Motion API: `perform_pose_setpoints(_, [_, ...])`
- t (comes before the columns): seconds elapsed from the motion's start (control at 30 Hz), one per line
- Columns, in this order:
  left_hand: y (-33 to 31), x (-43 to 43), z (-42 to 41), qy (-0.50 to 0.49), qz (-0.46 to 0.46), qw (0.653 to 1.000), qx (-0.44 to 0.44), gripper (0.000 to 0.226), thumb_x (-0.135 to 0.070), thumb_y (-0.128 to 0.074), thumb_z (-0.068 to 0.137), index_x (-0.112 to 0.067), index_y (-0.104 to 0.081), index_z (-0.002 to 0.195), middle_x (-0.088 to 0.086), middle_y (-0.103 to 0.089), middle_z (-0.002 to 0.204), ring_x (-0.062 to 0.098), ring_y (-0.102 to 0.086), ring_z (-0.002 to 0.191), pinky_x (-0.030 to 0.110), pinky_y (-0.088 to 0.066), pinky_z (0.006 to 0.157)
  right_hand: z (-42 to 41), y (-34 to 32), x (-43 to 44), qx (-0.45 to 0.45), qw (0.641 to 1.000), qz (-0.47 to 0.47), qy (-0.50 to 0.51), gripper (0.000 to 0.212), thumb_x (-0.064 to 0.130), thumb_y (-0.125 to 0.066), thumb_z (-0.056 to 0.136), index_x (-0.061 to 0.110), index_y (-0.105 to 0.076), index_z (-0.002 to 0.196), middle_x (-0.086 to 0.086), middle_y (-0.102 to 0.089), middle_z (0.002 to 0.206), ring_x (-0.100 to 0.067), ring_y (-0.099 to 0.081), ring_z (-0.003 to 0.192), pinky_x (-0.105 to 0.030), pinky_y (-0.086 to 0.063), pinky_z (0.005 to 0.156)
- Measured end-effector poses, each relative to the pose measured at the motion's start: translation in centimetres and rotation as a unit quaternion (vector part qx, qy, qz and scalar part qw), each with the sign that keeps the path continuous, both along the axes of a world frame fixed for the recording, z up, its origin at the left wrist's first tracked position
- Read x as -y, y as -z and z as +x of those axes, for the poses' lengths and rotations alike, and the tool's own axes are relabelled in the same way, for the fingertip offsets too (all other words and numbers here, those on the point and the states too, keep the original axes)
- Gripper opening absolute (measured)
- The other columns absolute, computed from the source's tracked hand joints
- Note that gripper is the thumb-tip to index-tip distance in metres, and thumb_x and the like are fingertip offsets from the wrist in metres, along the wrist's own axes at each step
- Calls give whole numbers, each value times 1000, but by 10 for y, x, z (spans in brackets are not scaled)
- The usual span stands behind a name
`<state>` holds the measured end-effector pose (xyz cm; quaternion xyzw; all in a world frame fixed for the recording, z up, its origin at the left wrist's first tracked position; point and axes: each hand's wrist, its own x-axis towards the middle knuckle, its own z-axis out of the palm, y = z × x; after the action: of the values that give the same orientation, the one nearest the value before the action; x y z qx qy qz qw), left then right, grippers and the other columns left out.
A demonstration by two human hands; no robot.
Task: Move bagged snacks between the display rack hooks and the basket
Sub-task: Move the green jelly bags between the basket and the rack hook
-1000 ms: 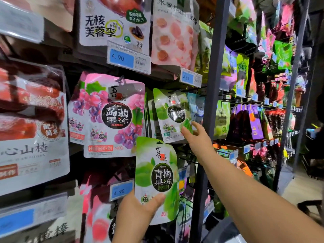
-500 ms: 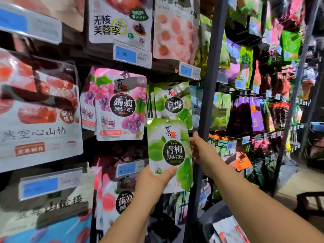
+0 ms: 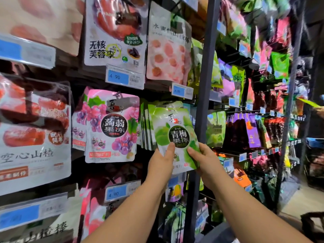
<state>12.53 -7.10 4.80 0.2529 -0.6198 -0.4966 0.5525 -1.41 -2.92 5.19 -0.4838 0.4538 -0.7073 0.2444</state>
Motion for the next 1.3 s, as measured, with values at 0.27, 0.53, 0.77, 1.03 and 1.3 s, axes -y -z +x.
perform_pose_setpoints(0.27, [-33,26,-12,-60,-46,994,80,42,-46,-55,94,-19,-47,126,-4,-59,115,21,-56,110,28,-42,84,-11,-29,24,7,999,-35,24,20,10,-62,95,7,-66,113,-13,-75,105,-28,-72,95,-36,-58,76])
perform_pose_setpoints(0.53, [-43,48,-21,-90,-78,987,109,51,-50,-59,90,-13,-48,123,6,-60,117,27,-57,108,33,-46,84,-17,-40,42,6,998,-44,46,17,10,-61,96,4,-68,110,-17,-74,104,-32,-71,96,-43,-57,85])
perform_pose_setpoints(0.77, [-42,53,-22,-118,-116,979,121,49,-48,-60,91,-10,-47,118,7,-59,112,28,-56,104,30,-38,74,-27,-35,57,-20,997,-59,55,13,15,-62,95,10,-69,105,-15,-74,102,-30,-72,92,-39,-58,78])
perform_pose_setpoints(1.03, [-30,66,-30,-224,-129,960,112,73,-45,-59,91,-22,-20,148,2,-24,154,23,-20,141,44,-23,114,-26,-24,87,-195,960,12,199,63,61,-51,84,30,-49,139,6,-53,139,-16,-49,128,-45,-38,112])
perform_pose_setpoints(1.3, [-26,84,-28,-144,-150,976,69,79,-40,-58,92,-47,-4,149,-4,-10,162,19,-14,148,50,-23,118,-26,-5,97,-90,995,23,30,66,48,-47,100,43,-12,155,24,-23,151,2,-22,136,-28,-21,111])
